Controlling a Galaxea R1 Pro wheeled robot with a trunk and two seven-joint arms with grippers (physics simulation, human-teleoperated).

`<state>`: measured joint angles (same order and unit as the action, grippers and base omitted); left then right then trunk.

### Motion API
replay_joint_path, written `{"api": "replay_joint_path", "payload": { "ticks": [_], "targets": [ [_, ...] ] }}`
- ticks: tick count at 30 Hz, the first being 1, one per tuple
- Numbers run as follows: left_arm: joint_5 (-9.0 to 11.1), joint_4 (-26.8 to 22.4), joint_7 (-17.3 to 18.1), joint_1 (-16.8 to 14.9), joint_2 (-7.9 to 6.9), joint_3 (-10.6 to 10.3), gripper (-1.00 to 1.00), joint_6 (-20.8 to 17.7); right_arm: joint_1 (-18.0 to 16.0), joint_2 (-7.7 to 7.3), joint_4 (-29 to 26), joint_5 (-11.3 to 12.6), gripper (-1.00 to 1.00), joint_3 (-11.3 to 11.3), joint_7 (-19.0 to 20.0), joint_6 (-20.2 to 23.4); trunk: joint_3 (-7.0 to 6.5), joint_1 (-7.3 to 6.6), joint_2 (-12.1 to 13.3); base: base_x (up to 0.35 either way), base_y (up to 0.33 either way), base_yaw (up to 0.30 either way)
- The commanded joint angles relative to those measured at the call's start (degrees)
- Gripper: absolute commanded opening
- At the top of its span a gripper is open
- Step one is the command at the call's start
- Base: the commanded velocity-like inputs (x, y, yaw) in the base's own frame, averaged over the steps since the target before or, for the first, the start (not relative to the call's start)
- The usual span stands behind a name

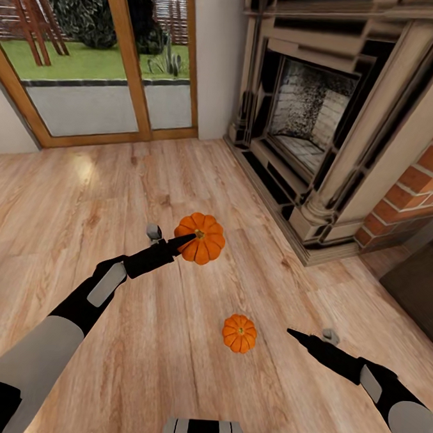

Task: Place each of the two pumpkins and all three candles from the living room inside a cabinet in the living room (use any cabinet), then make sure every cabinet is closed, and position the cauldron so it is next to a table in the living room.

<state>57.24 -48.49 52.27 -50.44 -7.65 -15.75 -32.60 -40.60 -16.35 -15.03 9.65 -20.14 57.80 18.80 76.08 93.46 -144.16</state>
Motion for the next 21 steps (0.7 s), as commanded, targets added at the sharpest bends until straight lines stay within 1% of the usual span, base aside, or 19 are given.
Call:
{"api": "replay_joint_path", "payload": {
  "ticks": [1,3,13,14,15,16,17,19,21],
  "targets": [
    [0.2,0.0,0.0,0.0,0.01,0.0,-1.00,-0.1,0.0,0.00,0.0,0.0,1.00,0.6,0.0,0.0,0.23,0.02,0.0,0.000,0.000,0.000],
    [0.1,0.0,0.0,0.0,-0.01,0.0,-1.00,-0.1,0.0,0.00,0.0,0.1,1.00,1.6,0.1,-0.1,0.67,0.07,0.0,0.000,0.000,0.000],
    [0.2,0.0,0.0,0.0,0.00,0.0,-1.00,-0.1,0.0,0.12,-0.2,0.1,1.00,2.2,0.8,-0.6,2.89,0.33,-0.2,0.000,0.000,0.000],
    [0.2,0.0,0.0,0.0,-0.04,0.0,-1.00,-0.1,0.0,0.16,-0.6,0.1,1.00,2.7,0.8,-1.0,3.11,0.36,-0.2,0.000,0.000,0.000],
    [0.2,0.0,0.0,0.0,-0.05,0.0,-1.00,-0.1,0.0,0.31,-1.2,0.1,1.00,3.7,0.8,-1.3,3.33,0.38,-0.2,0.000,0.000,0.000],
    [0.2,0.0,0.0,0.0,-0.05,0.0,-1.00,-0.1,0.0,0.41,-1.4,0.1,1.00,4.1,0.8,-1.3,3.55,0.41,-0.2,0.000,0.000,0.000],
    [0.2,0.0,0.0,0.0,-0.07,0.0,-1.00,-0.1,0.0,0.62,-2.1,0.1,1.00,5.3,0.8,-1.5,3.77,0.43,-0.2,0.000,0.000,0.000],
    [0.2,0.0,0.0,0.0,-0.08,0.0,-1.00,-0.1,0.0,0.86,-2.8,0.2,1.00,6.3,0.8,-1.5,4.21,0.48,-0.3,0.000,0.000,0.000],
    [0.2,0.0,0.0,0.0,-0.08,0.0,-1.00,-0.1,0.0,0.92,-3.0,0.2,1.00,6.6,0.7,-1.5,4.66,0.54,-0.3,0.000,0.000,0.000]
  ]
}}
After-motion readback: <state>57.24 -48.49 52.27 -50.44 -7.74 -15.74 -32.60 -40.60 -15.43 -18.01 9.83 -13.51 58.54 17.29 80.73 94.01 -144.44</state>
